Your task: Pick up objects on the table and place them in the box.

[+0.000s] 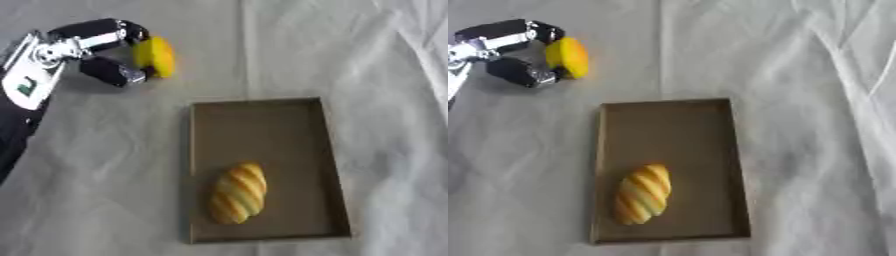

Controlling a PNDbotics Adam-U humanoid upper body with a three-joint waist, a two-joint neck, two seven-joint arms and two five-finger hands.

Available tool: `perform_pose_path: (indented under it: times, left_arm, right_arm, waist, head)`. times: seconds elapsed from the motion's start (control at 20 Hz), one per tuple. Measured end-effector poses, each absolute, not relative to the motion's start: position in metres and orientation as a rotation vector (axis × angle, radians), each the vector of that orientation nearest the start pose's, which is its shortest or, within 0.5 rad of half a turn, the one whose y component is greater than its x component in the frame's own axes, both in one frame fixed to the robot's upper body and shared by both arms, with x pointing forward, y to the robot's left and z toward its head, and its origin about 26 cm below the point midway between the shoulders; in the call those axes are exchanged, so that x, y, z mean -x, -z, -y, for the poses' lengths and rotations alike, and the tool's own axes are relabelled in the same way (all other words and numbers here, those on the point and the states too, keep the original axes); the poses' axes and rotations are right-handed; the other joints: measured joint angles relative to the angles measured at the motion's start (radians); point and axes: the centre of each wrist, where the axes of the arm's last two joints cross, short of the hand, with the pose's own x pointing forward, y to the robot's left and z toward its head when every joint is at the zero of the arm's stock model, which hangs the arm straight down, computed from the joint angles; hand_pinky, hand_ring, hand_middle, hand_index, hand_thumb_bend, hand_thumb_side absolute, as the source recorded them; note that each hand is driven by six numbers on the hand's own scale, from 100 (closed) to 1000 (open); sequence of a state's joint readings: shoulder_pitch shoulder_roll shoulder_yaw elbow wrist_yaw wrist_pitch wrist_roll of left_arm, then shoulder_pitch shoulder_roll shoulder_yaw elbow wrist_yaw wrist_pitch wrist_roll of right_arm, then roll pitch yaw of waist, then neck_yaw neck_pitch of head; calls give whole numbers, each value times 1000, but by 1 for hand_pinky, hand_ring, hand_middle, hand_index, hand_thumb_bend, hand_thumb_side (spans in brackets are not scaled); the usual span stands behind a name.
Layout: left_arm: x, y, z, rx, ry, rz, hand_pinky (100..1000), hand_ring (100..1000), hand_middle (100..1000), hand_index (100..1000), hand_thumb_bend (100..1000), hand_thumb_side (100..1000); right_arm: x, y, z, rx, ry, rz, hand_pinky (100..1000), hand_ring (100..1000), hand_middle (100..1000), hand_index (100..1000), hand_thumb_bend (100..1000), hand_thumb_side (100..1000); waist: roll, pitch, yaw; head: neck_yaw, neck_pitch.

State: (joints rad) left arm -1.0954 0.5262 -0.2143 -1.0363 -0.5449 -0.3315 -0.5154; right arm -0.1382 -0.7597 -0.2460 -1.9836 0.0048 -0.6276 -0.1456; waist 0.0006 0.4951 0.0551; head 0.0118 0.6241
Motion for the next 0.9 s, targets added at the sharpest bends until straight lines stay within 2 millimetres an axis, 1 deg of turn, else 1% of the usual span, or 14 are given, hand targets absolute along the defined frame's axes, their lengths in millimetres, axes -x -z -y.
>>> perform_pose_path:
  times: [0.15,0.25,0.35,0.45,0.55,0.7,0.9]
  left_arm:
    - [-465,-308,-252,-685,1589,1848,817,902,691,724,100,262]
    - [-455,-321,-245,-715,1575,1935,813,888,682,715,100,265]
    - [-442,-337,-237,-746,1565,2036,809,876,679,712,100,242]
    - [-427,-352,-226,-749,1569,2142,805,862,674,708,100,207]
    - [-410,-362,-212,-734,1603,2229,798,855,668,703,100,213]
    - [-388,-365,-189,-661,1690,2306,789,853,661,696,100,226]
    - [-365,-352,-157,-509,1824,2337,789,857,659,701,100,238]
  right_arm:
    - [-268,-246,381,-736,839,-3191,955,730,763,881,100,251]
    - [-267,-246,382,-741,830,-3193,955,730,762,880,100,248]
    - [-267,-246,383,-743,817,-3196,955,730,762,880,100,248]
    - [-267,-247,383,-748,806,-3197,955,730,762,879,100,247]
    - [-267,-247,384,-748,797,-3200,954,730,762,879,100,242]
    - [-266,-247,384,-747,792,-3200,954,731,762,878,100,234]
    - [-266,-247,384,-745,787,-3200,954,731,762,877,100,236]
  waist:
    - [-2,0,3]
    - [-3,0,7]
    - [-4,0,9]
    - [-5,-3,14]
    - [-6,-6,16]
    - [-7,-11,22]
    - [-10,-15,30]
  head:
    - [-1,0]
    - [-2,0]
    - [-4,0]
    - [-5,0]
    - [-5,-1]
    - [-6,-1]
    - [-11,-2]
